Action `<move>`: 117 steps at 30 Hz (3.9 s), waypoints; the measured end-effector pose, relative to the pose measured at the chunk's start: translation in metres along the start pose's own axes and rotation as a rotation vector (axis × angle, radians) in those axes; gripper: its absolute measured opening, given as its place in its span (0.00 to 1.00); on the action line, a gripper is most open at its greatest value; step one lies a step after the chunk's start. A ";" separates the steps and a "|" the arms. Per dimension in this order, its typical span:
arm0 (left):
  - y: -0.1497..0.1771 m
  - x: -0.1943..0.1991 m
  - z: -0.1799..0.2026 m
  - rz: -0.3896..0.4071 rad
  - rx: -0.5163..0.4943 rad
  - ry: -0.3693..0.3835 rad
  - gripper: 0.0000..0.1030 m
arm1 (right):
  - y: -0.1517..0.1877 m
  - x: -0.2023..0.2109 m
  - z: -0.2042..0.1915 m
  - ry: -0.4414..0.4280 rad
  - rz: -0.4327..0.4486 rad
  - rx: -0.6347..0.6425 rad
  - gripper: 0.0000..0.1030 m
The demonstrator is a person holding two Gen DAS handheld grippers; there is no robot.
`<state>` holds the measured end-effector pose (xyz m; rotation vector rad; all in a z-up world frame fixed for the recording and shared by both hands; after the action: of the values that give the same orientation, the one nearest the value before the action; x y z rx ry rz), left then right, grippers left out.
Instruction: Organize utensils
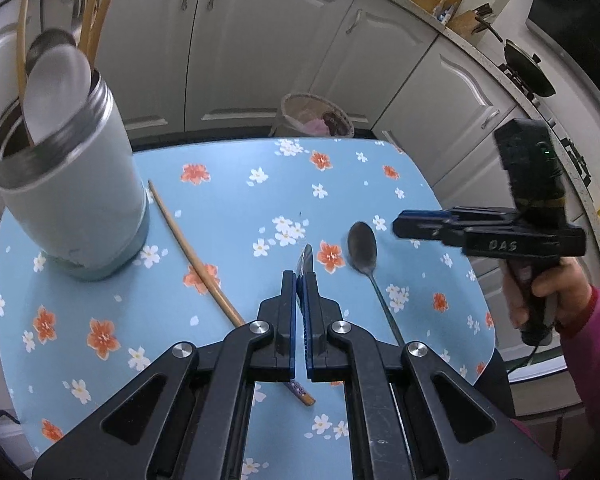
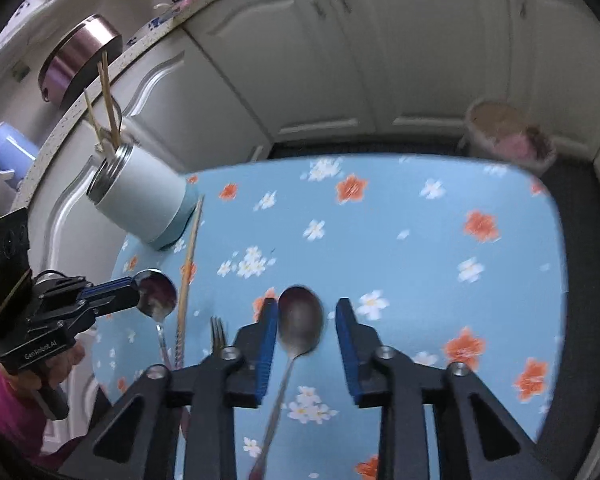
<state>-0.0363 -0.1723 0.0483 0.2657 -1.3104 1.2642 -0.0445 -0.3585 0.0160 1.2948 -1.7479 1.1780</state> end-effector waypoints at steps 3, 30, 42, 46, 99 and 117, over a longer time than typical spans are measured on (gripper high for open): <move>0.004 -0.009 -0.006 -0.034 0.019 0.020 0.01 | 0.001 -0.020 0.000 0.015 -0.033 0.036 0.31; 0.001 -0.048 -0.030 -0.160 0.093 0.017 0.42 | 0.000 -0.043 -0.004 -0.125 -0.079 0.081 0.17; -0.001 -0.064 -0.025 -0.212 0.057 0.080 0.22 | -0.006 -0.062 -0.011 -0.303 -0.172 0.101 0.18; -0.001 -0.063 -0.025 -0.216 0.048 0.077 0.21 | -0.006 -0.060 -0.014 -0.283 -0.186 0.113 0.24; 0.001 -0.011 -0.012 -0.042 0.118 0.037 0.01 | 0.032 0.011 -0.054 0.178 0.047 0.257 0.01; 0.021 0.021 -0.017 -0.017 0.113 0.014 0.01 | 0.050 -0.041 -0.085 0.177 -0.075 0.308 0.38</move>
<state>-0.0480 -0.1404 0.0499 0.3467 -1.2243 1.3262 -0.0810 -0.2598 -0.0020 1.3702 -1.4190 1.5121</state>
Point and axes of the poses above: each gripper's, at about its wrist camera, not at the fingertips, and x roughly against the way its jaws point, z to its right, y to its underside, the point moved 3 cm from there along -x, roughly the way its jaws point
